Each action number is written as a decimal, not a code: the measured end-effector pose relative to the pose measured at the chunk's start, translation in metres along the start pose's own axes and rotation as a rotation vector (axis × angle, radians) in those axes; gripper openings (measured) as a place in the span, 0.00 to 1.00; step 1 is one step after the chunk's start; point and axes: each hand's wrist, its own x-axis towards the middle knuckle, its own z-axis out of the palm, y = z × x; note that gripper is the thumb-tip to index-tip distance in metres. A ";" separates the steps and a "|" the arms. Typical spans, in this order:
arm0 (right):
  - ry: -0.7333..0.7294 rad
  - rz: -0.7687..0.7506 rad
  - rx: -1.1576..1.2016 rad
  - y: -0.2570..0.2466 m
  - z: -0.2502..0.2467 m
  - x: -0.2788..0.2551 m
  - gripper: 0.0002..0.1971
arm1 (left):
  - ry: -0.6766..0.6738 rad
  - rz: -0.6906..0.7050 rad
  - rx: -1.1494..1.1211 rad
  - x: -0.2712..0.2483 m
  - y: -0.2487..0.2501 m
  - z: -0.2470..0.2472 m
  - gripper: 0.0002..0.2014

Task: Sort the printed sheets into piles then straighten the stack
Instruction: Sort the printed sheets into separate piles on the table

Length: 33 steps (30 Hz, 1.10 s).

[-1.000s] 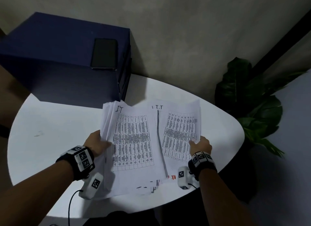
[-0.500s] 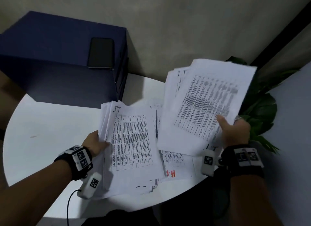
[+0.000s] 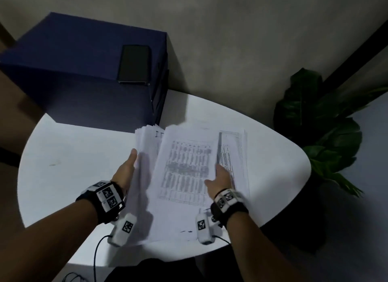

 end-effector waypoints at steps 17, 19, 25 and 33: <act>0.206 0.171 -0.340 0.025 -0.054 0.056 0.34 | 0.204 0.239 0.650 0.011 -0.006 0.007 0.21; 0.232 0.161 -0.332 0.026 -0.055 0.055 0.30 | 0.196 0.234 0.662 0.012 -0.006 0.007 0.22; 0.364 0.183 -0.383 0.032 -0.051 0.049 0.24 | 0.196 0.228 0.660 0.013 -0.006 0.007 0.21; 0.418 0.125 -0.179 0.023 -0.051 0.041 0.23 | 0.203 0.234 0.645 0.012 -0.008 0.008 0.19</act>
